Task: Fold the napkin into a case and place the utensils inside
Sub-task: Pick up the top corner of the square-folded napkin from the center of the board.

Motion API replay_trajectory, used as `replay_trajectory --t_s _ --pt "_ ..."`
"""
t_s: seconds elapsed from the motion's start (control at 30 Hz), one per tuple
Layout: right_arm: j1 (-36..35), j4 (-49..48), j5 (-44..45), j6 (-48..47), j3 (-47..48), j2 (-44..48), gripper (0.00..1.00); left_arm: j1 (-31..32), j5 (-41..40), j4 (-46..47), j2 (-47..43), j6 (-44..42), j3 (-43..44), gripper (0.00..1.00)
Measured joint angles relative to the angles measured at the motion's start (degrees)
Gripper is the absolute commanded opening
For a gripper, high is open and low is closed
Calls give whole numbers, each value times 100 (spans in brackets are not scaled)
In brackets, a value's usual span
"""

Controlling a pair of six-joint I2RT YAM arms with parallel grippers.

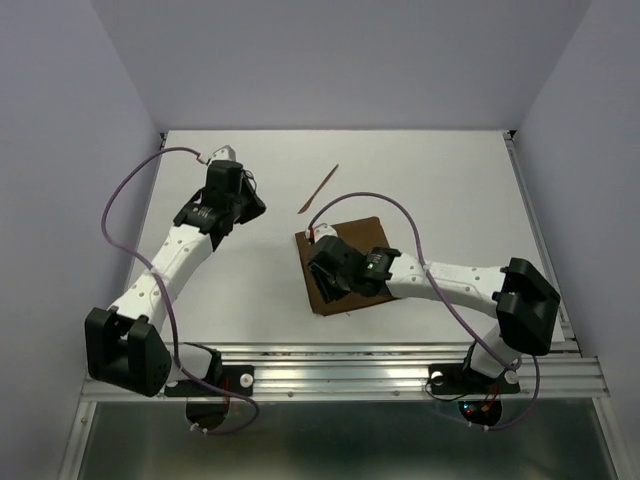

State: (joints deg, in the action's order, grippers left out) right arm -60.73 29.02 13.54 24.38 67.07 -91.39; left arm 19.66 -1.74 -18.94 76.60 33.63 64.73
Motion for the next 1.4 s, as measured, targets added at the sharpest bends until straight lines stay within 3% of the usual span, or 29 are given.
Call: replay_trajectory --t_s 0.23,0.63,1.2,1.4 --pt "-302 105 118 289 -195 -337 47 -413 -184 -234 -927 291 -981 27" --pt "-1014 94 372 669 -87 -1054 45 -505 48 -162 -935 409 -1158 27" --pt "-1019 114 894 881 413 -1458 33 -520 133 -138 -1003 409 -1338 27" --pt "-1019 144 968 935 415 -1558 33 -553 149 -118 -1003 352 -1338 27"
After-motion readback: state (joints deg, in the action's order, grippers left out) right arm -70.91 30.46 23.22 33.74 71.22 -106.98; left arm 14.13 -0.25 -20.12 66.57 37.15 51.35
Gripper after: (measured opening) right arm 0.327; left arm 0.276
